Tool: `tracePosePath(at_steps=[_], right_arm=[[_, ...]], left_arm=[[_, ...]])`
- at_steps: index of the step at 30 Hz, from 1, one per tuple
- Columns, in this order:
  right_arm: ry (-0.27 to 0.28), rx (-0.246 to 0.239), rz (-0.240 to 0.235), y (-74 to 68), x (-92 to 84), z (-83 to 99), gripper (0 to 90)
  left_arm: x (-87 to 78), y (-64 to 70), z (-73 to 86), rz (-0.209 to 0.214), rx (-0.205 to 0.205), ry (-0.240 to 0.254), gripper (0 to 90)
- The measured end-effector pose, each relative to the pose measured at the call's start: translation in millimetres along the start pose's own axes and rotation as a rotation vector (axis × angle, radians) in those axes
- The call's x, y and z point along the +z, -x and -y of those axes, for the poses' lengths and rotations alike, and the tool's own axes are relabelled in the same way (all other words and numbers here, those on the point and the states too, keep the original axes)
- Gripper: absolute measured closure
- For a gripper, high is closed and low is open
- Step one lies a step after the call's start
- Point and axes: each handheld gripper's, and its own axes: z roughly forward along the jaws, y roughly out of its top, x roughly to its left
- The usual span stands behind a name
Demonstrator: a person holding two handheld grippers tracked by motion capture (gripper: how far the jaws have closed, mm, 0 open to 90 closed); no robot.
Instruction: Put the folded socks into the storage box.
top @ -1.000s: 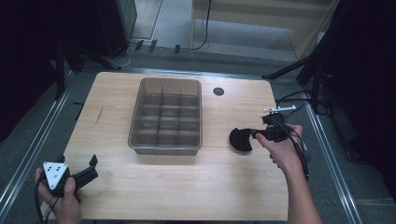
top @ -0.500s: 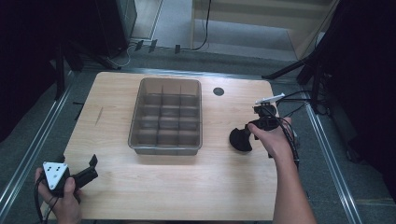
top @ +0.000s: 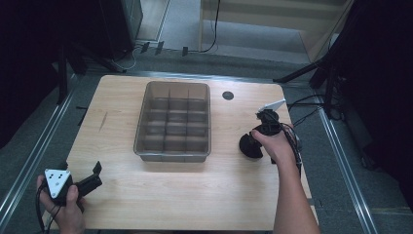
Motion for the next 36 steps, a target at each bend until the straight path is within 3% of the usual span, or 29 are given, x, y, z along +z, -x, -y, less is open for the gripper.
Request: tracePosePath(at_steps=[10, 17, 23, 36], right_arm=[[-0.049, 0.018, 0.007, -6.8, 18.9, -4.2, 52.5], [-0.054, 0.042, 0.004, -8.1, 27.1, -6.4, 44.8], [-0.057, 0.060, 0.031, -10.8, 38.4, -6.0, 40.4], [-0.084, 0.100, 0.082, -16.5, 57.9, -6.7, 40.0]], left_arm=[[0.1, 0.1, 0.0, 0.000, 0.000, 0.000, 0.0], [0.1, 0.1, 0.0, 0.000, 0.000, 0.000, 0.0], [0.0, 0.1, 0.0, 0.001, 0.003, 0.000, 0.0], [0.0, 0.1, 0.0, 0.001, 0.002, -0.002, 0.0]])
